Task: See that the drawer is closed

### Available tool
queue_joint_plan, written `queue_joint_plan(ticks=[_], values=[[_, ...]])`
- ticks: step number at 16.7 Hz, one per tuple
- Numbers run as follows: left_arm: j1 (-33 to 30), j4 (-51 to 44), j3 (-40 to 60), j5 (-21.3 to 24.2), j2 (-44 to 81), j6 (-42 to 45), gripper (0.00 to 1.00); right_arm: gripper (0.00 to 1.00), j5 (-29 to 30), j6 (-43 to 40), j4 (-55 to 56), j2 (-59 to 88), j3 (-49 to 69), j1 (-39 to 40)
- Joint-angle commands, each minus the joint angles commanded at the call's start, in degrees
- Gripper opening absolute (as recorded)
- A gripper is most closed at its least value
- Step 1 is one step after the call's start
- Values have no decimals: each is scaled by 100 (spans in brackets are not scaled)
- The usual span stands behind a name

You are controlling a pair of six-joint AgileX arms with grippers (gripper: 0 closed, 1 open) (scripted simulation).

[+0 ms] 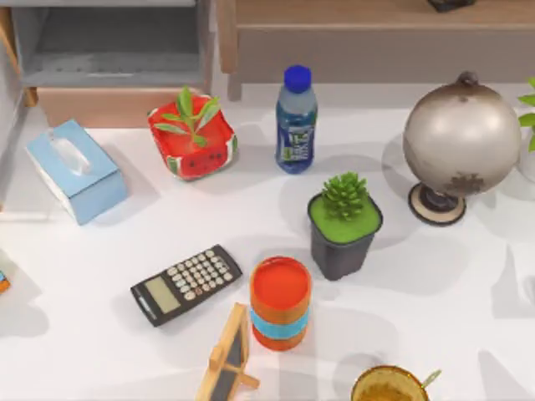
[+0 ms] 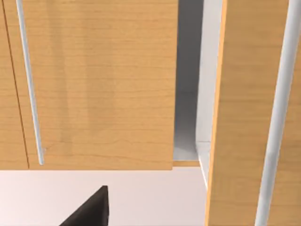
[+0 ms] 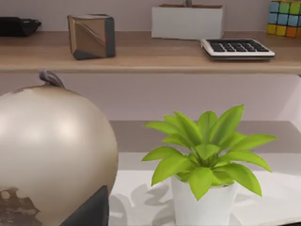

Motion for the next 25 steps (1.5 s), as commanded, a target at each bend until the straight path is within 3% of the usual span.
queue_joint_plan(ticks=[10, 23, 25], values=[[-322, -248, 467, -332, 190, 1, 100, 100, 0, 0, 0, 0, 0, 0], [-322, -248, 467, -332, 190, 1, 2, 100, 0, 0, 0, 0, 0, 0], [-322, -248, 467, -332, 190, 1, 0, 100, 0, 0, 0, 0, 0, 0]])
